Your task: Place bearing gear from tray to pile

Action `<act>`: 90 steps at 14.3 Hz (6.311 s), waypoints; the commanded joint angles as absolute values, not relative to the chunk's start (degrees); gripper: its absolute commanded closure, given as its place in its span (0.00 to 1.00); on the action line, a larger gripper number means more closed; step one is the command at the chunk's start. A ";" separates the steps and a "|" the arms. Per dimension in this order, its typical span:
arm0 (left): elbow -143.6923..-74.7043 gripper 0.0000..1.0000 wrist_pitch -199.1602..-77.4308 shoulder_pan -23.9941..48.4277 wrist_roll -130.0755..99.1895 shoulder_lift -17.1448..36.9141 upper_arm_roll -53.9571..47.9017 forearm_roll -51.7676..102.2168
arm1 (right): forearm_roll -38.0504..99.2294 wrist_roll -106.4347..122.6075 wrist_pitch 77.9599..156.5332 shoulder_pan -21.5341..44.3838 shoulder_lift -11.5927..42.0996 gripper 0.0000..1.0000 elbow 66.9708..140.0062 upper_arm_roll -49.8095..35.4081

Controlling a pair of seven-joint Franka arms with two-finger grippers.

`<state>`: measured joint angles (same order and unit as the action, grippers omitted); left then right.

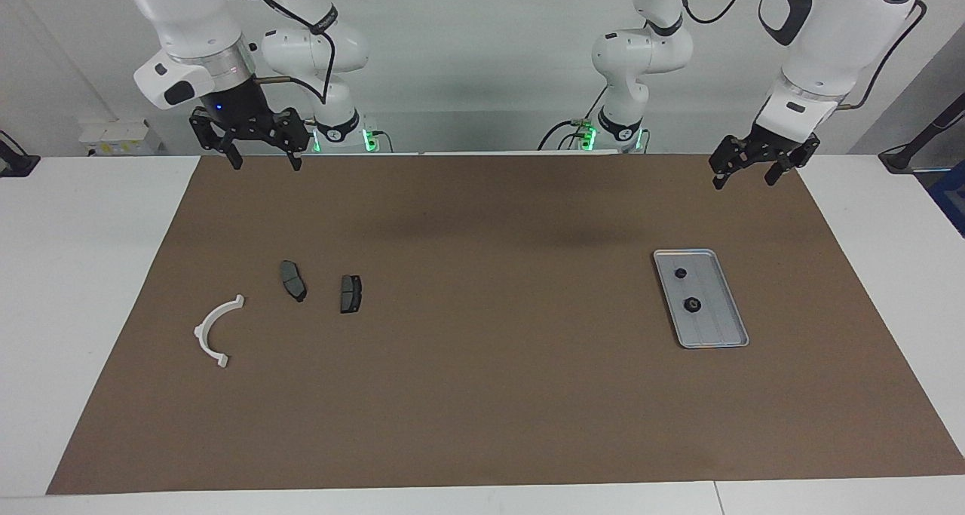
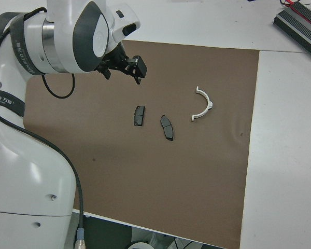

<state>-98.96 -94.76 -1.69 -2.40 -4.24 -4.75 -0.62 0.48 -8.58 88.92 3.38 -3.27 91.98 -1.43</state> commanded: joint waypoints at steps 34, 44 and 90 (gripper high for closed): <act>-131.57 0.06 -138.78 -3.69 1.41 5.27 -4.66 0.00 | -0.26 -9.92 108.26 2.63 -0.98 0.00 106.17 -1.49; -132.89 0.09 -141.24 -3.16 0.71 5.98 -4.66 0.00 | -0.26 -11.95 122.07 5.01 11.86 0.00 106.00 -1.58; -102.22 0.00 -123.94 22.20 -48.22 17.86 -4.83 -10.82 | -0.26 -13.97 121.38 6.24 11.95 0.00 105.47 -2.02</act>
<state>-102.60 -128.84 29.72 -57.46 22.44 -4.10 -11.24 0.48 -12.22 121.90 5.76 12.09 105.82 -1.50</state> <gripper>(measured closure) 0.000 0.000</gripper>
